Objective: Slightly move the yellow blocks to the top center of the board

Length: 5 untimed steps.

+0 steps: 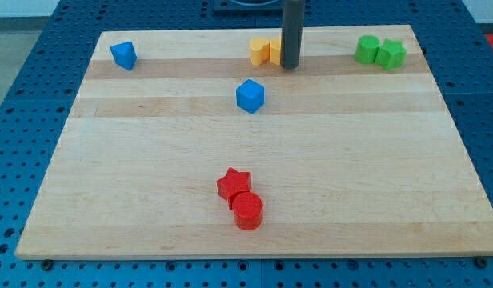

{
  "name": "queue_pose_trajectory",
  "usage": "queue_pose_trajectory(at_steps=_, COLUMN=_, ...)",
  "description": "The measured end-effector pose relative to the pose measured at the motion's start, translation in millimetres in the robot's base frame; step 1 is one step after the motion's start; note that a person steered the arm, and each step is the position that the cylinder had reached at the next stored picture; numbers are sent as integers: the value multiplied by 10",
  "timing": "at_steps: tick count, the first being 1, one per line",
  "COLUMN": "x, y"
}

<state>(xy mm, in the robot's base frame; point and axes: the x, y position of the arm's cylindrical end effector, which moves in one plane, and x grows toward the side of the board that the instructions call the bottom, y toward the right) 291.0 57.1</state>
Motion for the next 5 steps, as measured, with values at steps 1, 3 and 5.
queue_pose_trajectory(at_steps=1, x=22, y=209)
queue_pose_trajectory(at_steps=3, x=-70, y=240)
queue_pose_trajectory(at_steps=5, x=-147, y=180)
